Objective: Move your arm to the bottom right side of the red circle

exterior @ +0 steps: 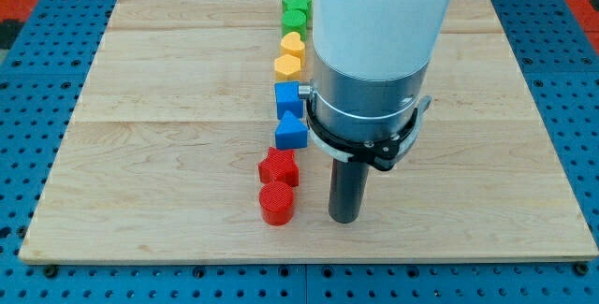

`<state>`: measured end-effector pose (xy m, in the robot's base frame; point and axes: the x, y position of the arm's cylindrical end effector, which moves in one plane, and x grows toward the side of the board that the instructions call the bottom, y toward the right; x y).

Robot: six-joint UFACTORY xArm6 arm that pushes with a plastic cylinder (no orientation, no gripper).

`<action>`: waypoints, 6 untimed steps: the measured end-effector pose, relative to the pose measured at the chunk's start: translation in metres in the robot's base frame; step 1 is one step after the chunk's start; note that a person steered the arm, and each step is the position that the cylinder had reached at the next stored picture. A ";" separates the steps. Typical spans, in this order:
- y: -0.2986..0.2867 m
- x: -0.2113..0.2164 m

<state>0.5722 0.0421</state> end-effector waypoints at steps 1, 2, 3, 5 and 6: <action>0.001 0.000; 0.003 0.000; 0.014 0.000; 0.007 0.039; 0.006 0.035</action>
